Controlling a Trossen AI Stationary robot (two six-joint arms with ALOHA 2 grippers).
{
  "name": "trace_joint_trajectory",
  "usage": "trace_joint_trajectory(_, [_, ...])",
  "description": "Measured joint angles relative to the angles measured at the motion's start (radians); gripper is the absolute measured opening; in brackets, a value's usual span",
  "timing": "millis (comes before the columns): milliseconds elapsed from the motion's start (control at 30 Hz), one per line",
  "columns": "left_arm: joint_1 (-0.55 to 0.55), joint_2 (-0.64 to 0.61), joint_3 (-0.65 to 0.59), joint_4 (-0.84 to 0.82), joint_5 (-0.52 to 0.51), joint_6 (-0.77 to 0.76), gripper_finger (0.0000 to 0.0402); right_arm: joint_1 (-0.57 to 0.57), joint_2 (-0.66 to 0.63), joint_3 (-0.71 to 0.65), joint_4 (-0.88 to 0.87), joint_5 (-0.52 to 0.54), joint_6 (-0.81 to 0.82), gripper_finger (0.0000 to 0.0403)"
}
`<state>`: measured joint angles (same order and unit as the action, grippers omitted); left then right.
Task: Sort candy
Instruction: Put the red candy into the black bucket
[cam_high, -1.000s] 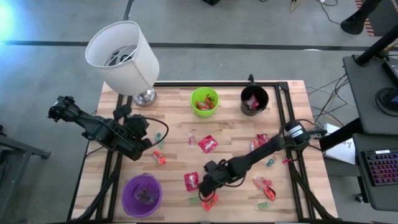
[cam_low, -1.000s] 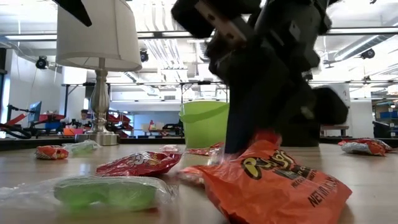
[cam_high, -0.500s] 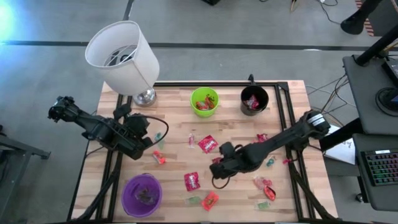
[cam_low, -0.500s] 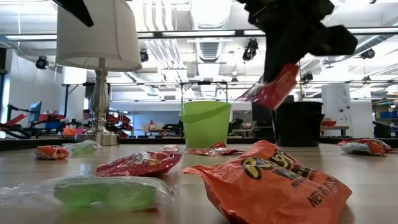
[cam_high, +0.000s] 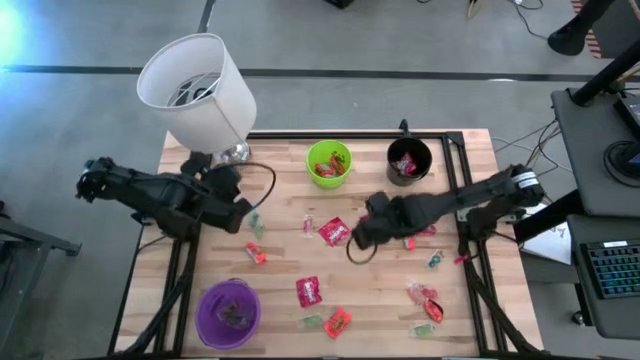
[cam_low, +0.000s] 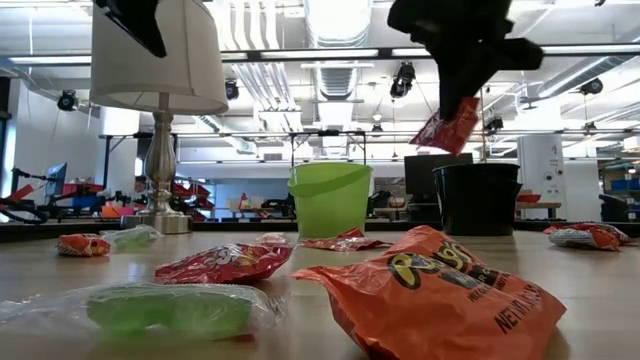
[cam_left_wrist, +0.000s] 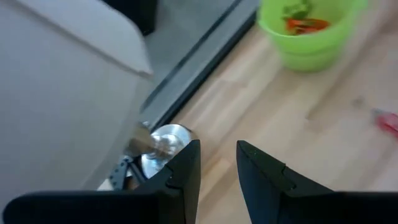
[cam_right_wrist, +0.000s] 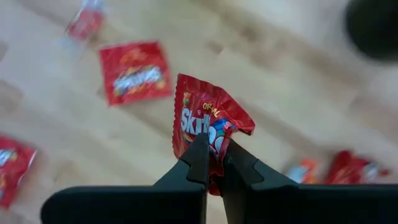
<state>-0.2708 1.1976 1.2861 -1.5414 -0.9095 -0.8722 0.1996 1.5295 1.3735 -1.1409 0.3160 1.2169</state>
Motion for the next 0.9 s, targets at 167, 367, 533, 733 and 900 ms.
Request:
trace_joint_trajectory(167, [0.112, 0.000, 0.000, 0.001, -0.025, 0.009, 0.0086, -0.134, -0.072, 0.000, -0.005, 0.002, -0.184, 0.0012])
trace_joint_trajectory(367, [0.258, 0.000, 0.000, 0.075, -0.026, 0.089, 0.0086, -0.300, -0.179, 0.000, -0.006, 0.000, -0.378, 0.0012])
trace_joint_trajectory(533, [0.375, 0.000, 0.000, 0.227, -0.025, 0.208, 0.0086, -0.432, -0.255, 0.000, 0.004, -0.001, -0.515, 0.0012])
trace_joint_trajectory(733, [0.469, 0.000, 0.000, 0.381, -0.022, 0.327, 0.0086, -0.573, -0.304, 0.000, 0.001, -0.003, -0.634, 0.0012])
trace_joint_trajectory(900, [0.508, 0.000, 0.000, 0.407, -0.020, 0.344, 0.0086, -0.673, -0.304, 0.000, -0.015, -0.002, -0.710, 0.0012])
